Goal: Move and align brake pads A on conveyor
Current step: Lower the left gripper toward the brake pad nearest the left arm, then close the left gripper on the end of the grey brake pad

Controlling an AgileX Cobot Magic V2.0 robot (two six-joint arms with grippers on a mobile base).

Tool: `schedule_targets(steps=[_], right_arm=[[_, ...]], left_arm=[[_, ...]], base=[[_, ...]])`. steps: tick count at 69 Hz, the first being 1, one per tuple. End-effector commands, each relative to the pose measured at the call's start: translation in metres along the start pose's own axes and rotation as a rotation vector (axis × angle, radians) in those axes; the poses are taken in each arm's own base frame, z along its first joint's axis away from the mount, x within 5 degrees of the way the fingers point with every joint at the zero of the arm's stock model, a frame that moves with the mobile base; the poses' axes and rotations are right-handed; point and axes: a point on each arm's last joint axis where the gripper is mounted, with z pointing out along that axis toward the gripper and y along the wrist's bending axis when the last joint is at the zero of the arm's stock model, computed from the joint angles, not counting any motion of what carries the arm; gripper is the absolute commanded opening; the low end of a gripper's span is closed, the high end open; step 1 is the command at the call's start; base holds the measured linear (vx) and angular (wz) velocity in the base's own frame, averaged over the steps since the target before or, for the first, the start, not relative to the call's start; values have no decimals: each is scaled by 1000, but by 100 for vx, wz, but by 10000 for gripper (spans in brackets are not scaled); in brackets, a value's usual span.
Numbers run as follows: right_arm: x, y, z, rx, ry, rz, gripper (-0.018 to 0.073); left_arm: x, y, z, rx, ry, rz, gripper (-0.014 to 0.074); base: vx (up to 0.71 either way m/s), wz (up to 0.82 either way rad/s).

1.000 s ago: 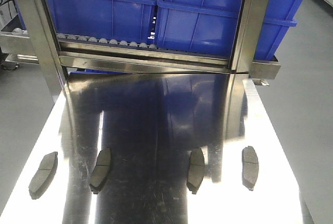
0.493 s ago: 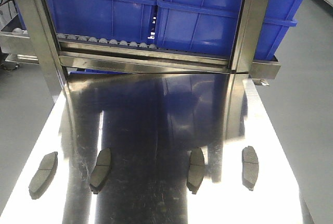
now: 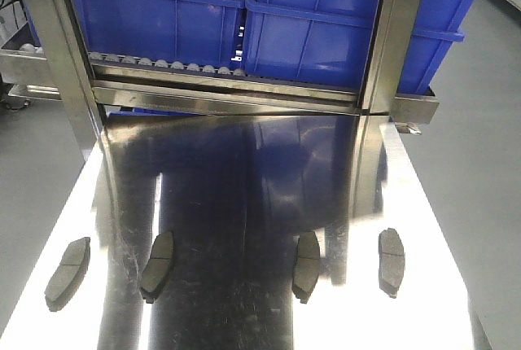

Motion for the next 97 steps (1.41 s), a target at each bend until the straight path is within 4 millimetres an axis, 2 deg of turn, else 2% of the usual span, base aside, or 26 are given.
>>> schedule_targets(steps=[1,8,19,26,34,42,50,60,81,88,97], right_arm=[[-3,1,-1,-4,-73,-15,-11],[-3,1,-1,-4,-73,-15,-11],[-3,1,-1,-4,-73,-15,-11],[-3,1,-1,-4,-73,-15,-11],[-3,0,-1,-3,-72,-15,-11],[-3,1,-1,-4,-73,-15,-11],[-3,1,-1,-4,-73,-15,-11],[-3,1,-1,-4,-73,-15,-11],[-3,1,-1,-4,-73,-15,-11],[-3,1,-1,-4,-73,-15,-11],[-3,1,-1,-4,-73,-15,-11]], left_arm=[[-3,-1,0,9,-75,-7,-6],[-13,-1,-2,10,-148,23,-6],[-55,-2,-13,10,-285,47,-6],[-78,-3,-15,6,-234,46,-6],[-93,-3,-4,-1,-49,42,-6],[-96,-3,15,-7,176,40,-6],[-90,-4,33,-3,410,7,-6],[-80,-5,49,3,581,-25,-6],[-74,-5,60,-6,632,-35,11],[-79,-5,60,-5,625,-34,65],[-92,-6,59,-4,608,-34,204]], base=[[0,0],[0,0],[0,0],[0,0],[0,0],[0,0],[0,0],[0,0],[0,0],[0,0],[0,0]])
